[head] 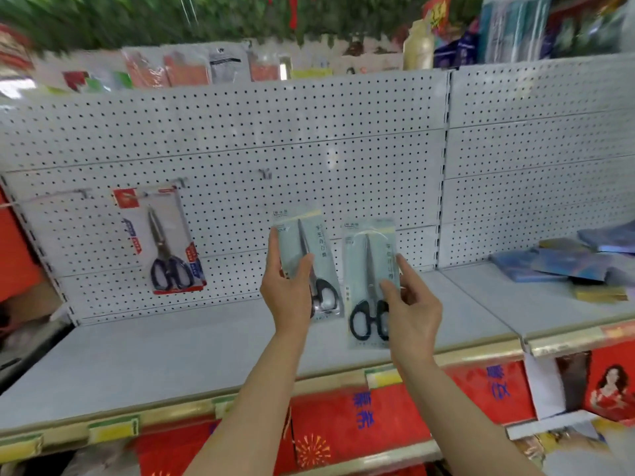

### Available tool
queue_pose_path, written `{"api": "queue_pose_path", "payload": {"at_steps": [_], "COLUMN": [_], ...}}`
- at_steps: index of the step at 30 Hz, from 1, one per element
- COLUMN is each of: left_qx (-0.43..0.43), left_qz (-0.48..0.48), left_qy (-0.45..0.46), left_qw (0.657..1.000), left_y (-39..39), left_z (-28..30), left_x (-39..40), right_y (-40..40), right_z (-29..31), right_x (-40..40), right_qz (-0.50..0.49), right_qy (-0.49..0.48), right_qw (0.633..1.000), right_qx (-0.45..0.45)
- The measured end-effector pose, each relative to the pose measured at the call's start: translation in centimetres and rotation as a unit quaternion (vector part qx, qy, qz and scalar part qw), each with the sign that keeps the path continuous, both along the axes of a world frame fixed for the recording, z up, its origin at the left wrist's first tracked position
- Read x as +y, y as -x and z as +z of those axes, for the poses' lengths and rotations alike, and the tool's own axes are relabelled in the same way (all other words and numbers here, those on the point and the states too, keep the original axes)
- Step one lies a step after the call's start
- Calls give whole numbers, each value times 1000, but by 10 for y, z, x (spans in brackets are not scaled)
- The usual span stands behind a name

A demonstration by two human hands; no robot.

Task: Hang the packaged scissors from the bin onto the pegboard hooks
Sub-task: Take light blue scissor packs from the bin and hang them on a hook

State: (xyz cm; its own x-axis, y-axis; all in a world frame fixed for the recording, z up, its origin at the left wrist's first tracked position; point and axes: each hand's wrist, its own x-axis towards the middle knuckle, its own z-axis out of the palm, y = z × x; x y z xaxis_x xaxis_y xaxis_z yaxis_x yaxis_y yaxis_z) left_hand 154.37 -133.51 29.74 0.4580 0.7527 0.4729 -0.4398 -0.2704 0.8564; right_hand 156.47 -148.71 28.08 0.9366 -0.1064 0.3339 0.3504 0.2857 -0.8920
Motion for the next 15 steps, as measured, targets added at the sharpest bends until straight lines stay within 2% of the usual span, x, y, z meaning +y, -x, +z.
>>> {"api": "queue_pose_path", "payload": {"at_steps": [7,15], "left_qx": [-28,-9], "left_qz": [2,11], "left_qy": [-9,-23], "left_qw": [1000,1000], "left_y": [-17,-41], "left_z": [48,62], "left_x": [37,68], "right_y": [-14,-26], "right_z": [35,45], "right_x": [39,67], "right_qz": [6,16], "right_qy": [-23,-38], "right_qw": [999,998], "right_qx": [-30,-40]}}
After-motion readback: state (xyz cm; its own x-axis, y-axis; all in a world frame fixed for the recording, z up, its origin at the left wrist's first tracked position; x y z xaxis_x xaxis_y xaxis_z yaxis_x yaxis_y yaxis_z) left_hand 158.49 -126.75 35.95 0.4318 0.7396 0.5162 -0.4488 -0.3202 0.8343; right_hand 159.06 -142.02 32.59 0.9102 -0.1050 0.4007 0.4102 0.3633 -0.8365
